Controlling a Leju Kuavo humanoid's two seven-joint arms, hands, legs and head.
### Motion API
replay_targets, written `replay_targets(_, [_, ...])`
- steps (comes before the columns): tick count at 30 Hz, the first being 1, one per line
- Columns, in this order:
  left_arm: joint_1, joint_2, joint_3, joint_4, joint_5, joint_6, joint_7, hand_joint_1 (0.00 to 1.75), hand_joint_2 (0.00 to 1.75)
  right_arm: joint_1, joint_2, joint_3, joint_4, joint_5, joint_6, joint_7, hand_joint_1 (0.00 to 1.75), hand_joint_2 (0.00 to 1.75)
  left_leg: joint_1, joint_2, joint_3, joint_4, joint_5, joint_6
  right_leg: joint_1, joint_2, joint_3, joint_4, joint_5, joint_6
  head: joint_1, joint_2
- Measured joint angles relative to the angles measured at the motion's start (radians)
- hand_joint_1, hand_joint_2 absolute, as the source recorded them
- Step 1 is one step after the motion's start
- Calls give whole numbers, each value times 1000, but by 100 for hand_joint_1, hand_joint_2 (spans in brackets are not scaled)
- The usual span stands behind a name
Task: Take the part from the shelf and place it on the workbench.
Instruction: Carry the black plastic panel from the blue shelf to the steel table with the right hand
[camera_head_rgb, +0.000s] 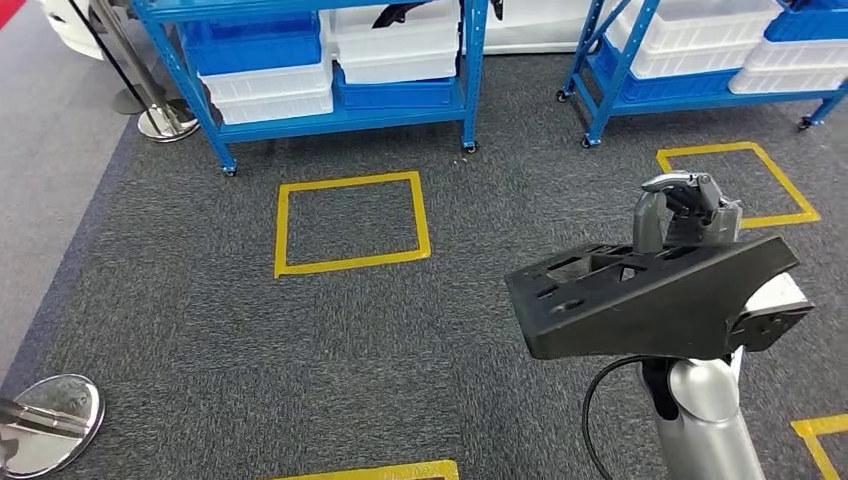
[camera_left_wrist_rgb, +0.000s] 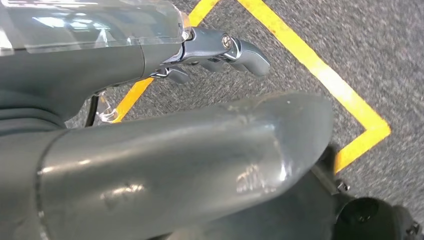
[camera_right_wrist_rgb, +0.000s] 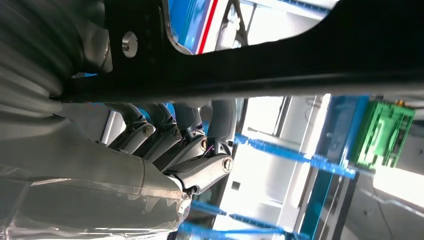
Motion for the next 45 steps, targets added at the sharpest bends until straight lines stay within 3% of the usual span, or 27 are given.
replay_targets(1, [1,0,0,0,0,-1,1,0,0,2,-2,-4,0,0,0,0,175,175,4,-2,-19,42,-9,-3,0,12,-1,1,1,0,0,0])
replay_targets(2, [1,0,0,0,0,-1,2,0,0,3,-4,-9,0,0,0,1,175,175,6,-2,-22,48,2,-5,-1,24,-2,3,1,0,0,0])
replay_targets(4, [0,0,0,0,0,-1,2,0,0,5,-9,-19,-1,0,-1,1,175,175,11,-13,17,-44,71,-3,-3,47,-2,7,1,3,0,0])
replay_targets(6, [0,0,0,0,0,-2,2,0,0,4,-14,-30,-1,0,-1,1,175,175,14,-52,65,-160,125,4,-4,70,-6,10,4,10,0,0])
replay_targets(8, [-2,0,0,0,0,-2,2,0,0,3,-17,-40,-2,5,-3,3,175,175,13,-74,80,-205,132,11,-7,88,-17,11,12,25,1,0])
replay_targets(10, [-6,-1,0,0,2,-2,4,0,0,5,-21,-53,-6,23,-10,5,175,175,12,-60,81,-218,136,21,-11,103,-27,7,21,42,0,0])
replay_targets(12, [-7,-2,0,0,2,-2,7,0,0,6,-29,-70,-11,53,-23,10,175,175,14,-41,83,-234,150,35,-11,76,-38,22,8,53,3,0])
replay_targets(14, [-7,-3,0,0,2,-1,10,0,0,3,-37,-83,-14,84,-37,16,175,175,12,-20,83,-242,158,43,-10,27,-77,108,-46,58,7,0])
replay_targets(15, [-7,-4,0,0,2,-1,10,0,0,2,-40,-89,-14,100,-45,21,175,175,10,-9,81,-242,158,45,-11,15,-105,171,-78,60,9,0])
replay_targets(17, [-7,-4,0,0,2,-1,12,0,0,2,-49,-105,-15,128,-62,29,175,175,7,14,78,-240,158,46,-13,8,-139,253,-104,63,9,0])
replay_targets(18, [-8,-4,0,0,2,-1,12,0,0,2,-57,-117,-15,135,-69,33,175,175,7,24,77,-238,157,46,-13,5,-131,246,-91,64,9,0])
replay_targets(20, [-11,-6,0,0,1,-1,12,0,0,1,-72,-140,-18,137,-77,40,175,175,6,42,77,-232,153,43,-13,-15,-67,141,-37,62,9,0])
replay_targets(22, [-15,-7,0,0,0,-1,11,0,0,0,-86,-161,-25,138,-83,42,175,175,0,56,75,-223,145,35,-6,-45,-11,39,-7,54,9,0])
replay_targets(24, [-19,-8,0,0,-2,-1,11,0,0,0,-96,-181,-32,142,-90,43,175,175,-6,70,74,-218,140,26,1,-47,-3,14,-7,42,8,0])
replay_targets(26, [-23,-8,0,0,-5,0,12,0,0,2,-101,-197,-37,151,-94,44,175,175,-6,79,74,-215,135,19,-2,-27,-7,13,-3,32,7,0])
replay_targets(28, [-25,-9,0,0,-7,1,12,0,0,1,-104,-208,-41,160,-99,44,175,175,-1,51,61,-180,105,9,-5,-11,-9,10,1,22,6,0])
replay_targets(30, [-26,-10,0,0,-8,0,13,0,0,0,-105,-212,-43,175,-111,42,175,175,2,11,12,-68,42,3,-5,5,-11,10,3,14,4,0])
replay_targets(31, [-25,-10,0,0,-8,0,15,0,0,0,-105,-214,-43,184,-119,41,175,175,3,2,-19,-1,13,2,-4,14,-12,10,4,12,4,0])
replay_targets(32, [-25,-10,0,0,-9,-1,16,0,0,-1,-105,-217,-43,192,-128,39,175,175,3,-1,-44,51,-1,3,-2,25,-13,10,5,10,4,0])
replay_targets(33, [-25,-10,0,0,-9,-1,18,0,0,-1,-105,-221,-43,199,-136,38,175,175,3,-3,-53,67,6,6,0,35,-13,11,5,10,4,0])
replay_targets(34, [-25,-10,0,0,-10,-1,19,0,0,-2,-105,-226,-43,202,-141,37,175,175,2,-6,-44,45,30,11,2,46,-13,11,6,9,4,0])
replay_targets(35, [-26,-10,-1,0,-10,-1,20,0,0,-4,-105,-231,-44,205,-144,36,175,175,1,-15,-19,-12,69,18,4,57,-12,12,6,10,4,0])
replay_targets(37, [-26,-9,-1,0,-11,-1,21,0,0,-8,-106,-239,-47,206,-146,36,175,175,0,-62,39,-140,129,39,3,78,-12,13,8,13,5,0])
replay_targets(39, [-28,-9,-1,0,-11,-1,22,0,0,-11,-106,-243,-48,210,-150,35,175,175,-4,-91,67,-203,145,51,-4,98,-19,13,14,23,3,0])
replay_targets(41, [-29,-10,-1,0,-11,0,23,0,0,-11,-109,-249,-50,222,-165,35,175,175,-5,-72,72,-219,151,52,-9,113,-27,10,21,36,-1,0])
replay_targets(43, [-30,-11,-2,0,-12,1,25,0,0,-15,-118,-265,-56,236,-190,35,175,175,-1,-49,78,-240,164,56,-6,86,-40,32,5,45,2,0])
replay_targets(45, [-30,-12,-2,0,-10,2,26,0,0,-21,-131,-290,-66,240,-215,38,175,175,0,-25,80,-251,170,60,-5,35,-84,126,-52,53,6,0])
